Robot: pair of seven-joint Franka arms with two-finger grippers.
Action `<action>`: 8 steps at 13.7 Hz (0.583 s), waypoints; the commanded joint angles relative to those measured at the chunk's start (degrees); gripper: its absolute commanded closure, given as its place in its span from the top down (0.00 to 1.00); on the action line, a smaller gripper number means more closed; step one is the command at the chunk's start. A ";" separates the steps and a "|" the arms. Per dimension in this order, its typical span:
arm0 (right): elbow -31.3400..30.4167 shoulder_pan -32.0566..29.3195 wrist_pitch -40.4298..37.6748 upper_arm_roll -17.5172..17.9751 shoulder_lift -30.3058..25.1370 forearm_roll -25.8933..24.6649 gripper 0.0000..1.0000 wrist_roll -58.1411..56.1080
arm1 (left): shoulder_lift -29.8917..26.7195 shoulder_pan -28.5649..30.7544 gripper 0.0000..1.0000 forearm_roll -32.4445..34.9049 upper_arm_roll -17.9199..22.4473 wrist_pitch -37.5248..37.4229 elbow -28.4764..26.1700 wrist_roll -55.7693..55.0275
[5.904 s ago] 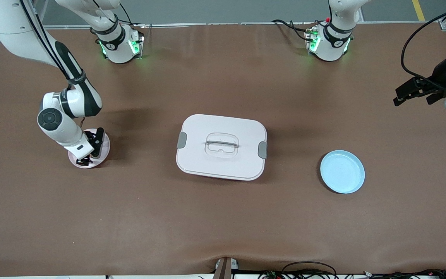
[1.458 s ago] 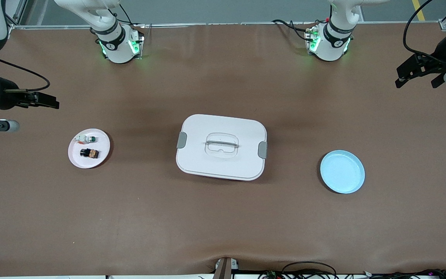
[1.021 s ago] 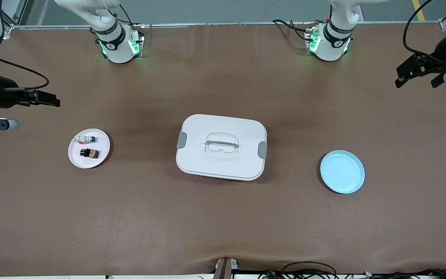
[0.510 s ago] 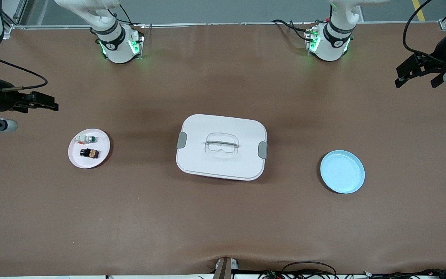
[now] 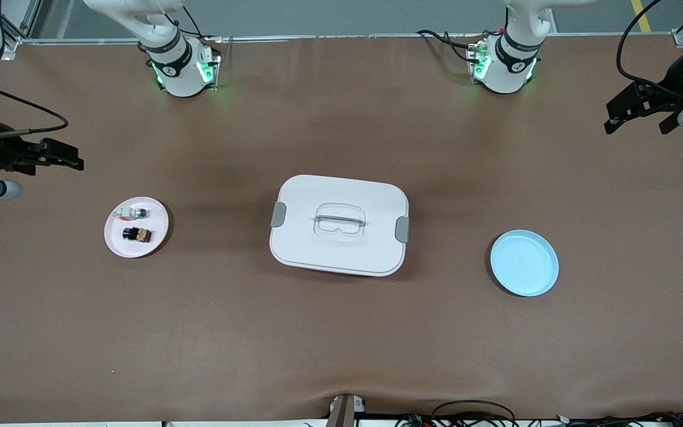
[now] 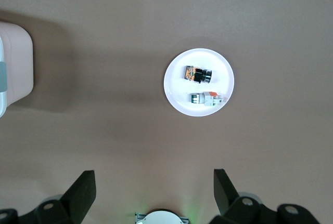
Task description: Transfer orange switch to right arm and place
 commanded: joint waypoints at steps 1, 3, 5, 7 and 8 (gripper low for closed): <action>0.08 1.55 0.41 0.17 -1.11 -3.30 1.00 0.17 | -0.71 -0.09 1.00 0.58 -0.20 -0.78 0.12 -0.32; -0.54 1.56 0.94 0.09 -1.72 -3.30 1.00 0.35 | -0.71 -0.09 1.00 0.58 -0.12 -0.87 0.12 -0.41; -2.64 1.38 2.25 0.00 -3.30 -2.87 1.00 0.78 | -0.71 -0.09 1.00 0.58 -0.20 -0.78 0.12 -0.41; -5.10 1.29 4.18 -0.09 -5.14 -2.69 1.00 1.23 | -0.71 -0.09 1.00 0.58 -0.20 -0.78 0.12 -0.41; -5.72 1.21 4.72 -0.09 -5.67 -2.60 1.00 1.23 | -0.71 -0.09 1.00 0.58 -0.20 -0.87 0.12 -0.33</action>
